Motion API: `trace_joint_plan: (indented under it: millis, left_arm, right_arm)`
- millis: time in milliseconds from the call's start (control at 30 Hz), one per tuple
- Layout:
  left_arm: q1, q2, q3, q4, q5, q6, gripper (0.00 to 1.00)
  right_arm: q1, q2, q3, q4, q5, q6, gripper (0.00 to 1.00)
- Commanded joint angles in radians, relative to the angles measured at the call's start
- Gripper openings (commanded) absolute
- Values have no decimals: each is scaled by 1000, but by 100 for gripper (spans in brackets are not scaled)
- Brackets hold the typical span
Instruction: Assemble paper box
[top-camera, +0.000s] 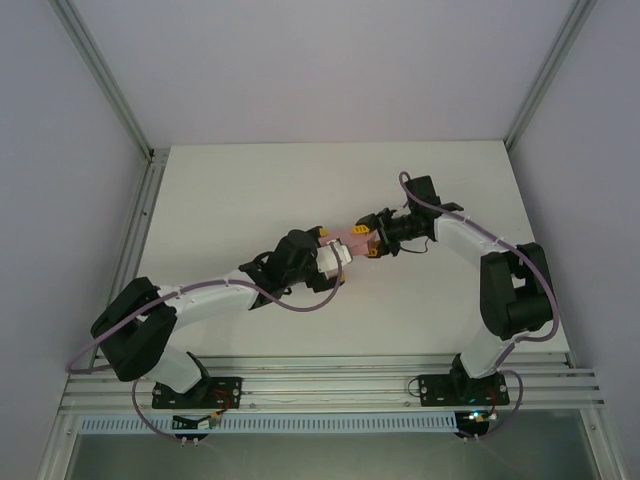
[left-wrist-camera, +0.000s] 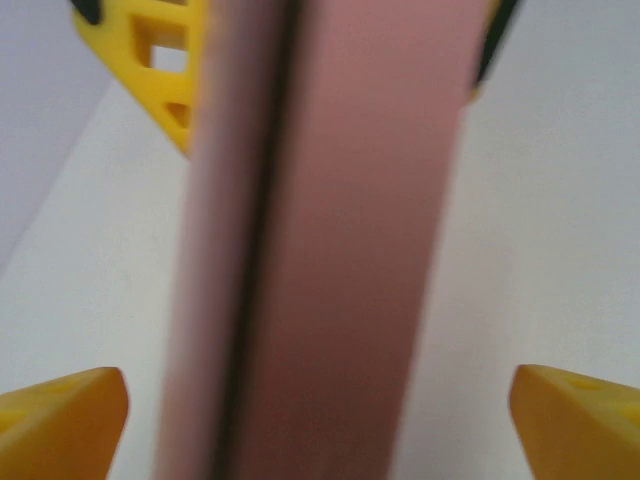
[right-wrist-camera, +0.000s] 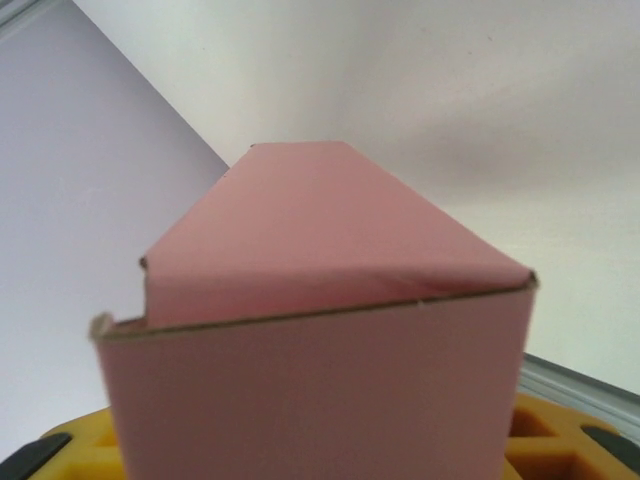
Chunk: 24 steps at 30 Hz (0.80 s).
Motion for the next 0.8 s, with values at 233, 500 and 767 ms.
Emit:
trace_joint_plan:
  millis: [233, 500, 767]
  left_arm:
    - [-14, 3, 17, 85, -113, 79, 54]
    - [-14, -3, 30, 34, -121, 91, 38]
    - [24, 5, 178, -396, 8, 137, 33]
  right_arm:
    - [-5, 16, -13, 28, -80, 84, 52]
    - [-29, -11, -30, 28, 4, 47, 70]
    - [-89, -187, 136, -318, 771, -569, 87]
